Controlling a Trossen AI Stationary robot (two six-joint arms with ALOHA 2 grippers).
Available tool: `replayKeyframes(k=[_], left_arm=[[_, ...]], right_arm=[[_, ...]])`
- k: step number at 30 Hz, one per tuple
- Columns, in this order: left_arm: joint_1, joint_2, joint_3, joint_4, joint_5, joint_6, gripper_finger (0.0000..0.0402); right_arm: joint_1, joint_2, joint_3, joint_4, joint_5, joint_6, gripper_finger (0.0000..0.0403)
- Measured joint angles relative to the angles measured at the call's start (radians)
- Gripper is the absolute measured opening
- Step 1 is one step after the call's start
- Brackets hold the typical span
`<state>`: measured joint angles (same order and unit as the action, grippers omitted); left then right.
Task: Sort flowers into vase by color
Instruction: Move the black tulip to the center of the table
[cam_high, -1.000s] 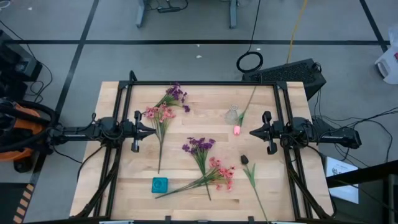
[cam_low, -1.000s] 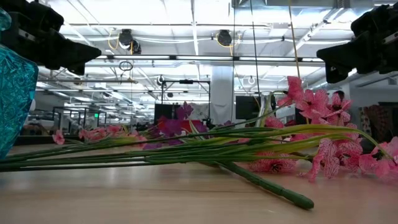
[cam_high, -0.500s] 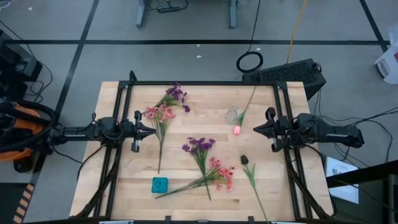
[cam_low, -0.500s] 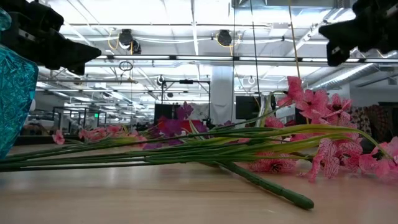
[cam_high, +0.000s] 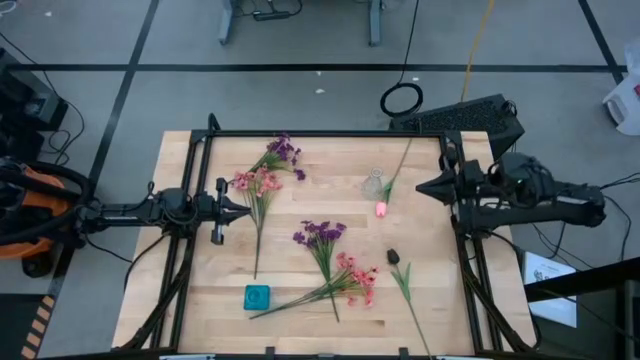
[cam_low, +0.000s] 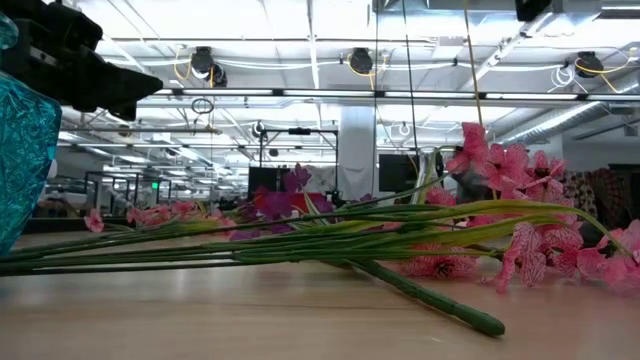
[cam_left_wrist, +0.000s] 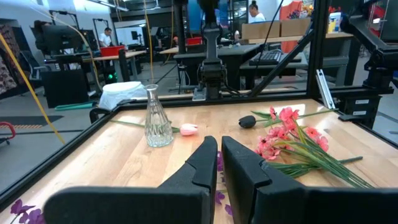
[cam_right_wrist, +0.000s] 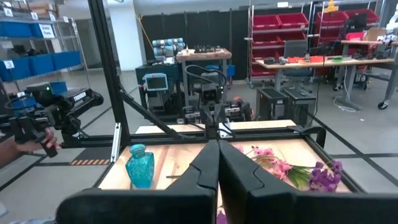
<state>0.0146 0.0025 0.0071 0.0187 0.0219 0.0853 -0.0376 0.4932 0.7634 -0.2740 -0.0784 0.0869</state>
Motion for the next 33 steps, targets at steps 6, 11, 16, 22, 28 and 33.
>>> replayKeyframes(k=[6,11,16,22,28,33], left_arm=[[0.000,0.000,0.000,0.001,0.000,0.000,0.0032],[0.000,0.000,0.000,0.001,0.000,0.000,0.0032],[0.000,0.000,0.000,0.001,-0.009,0.000,0.0032],[0.000,0.000,0.000,0.001,-0.011,0.000,0.0032],[-0.002,0.000,0.000,0.001,-0.011,-0.100,0.0032],[-0.002,0.001,0.000,0.005,0.012,-0.133,0.0032]], right_arm=[[0.000,0.135,0.177,-0.052,0.000,-0.001,0.0000],[0.000,0.219,0.246,-0.051,0.002,0.004,0.0000],[0.000,0.291,0.261,-0.044,0.026,-0.003,0.0000],[0.000,0.373,0.261,-0.089,0.047,-0.021,0.0000],[0.006,0.434,0.254,-0.132,0.047,-0.031,0.0000],[0.029,0.468,0.200,-0.094,0.047,-0.041,0.0000]])
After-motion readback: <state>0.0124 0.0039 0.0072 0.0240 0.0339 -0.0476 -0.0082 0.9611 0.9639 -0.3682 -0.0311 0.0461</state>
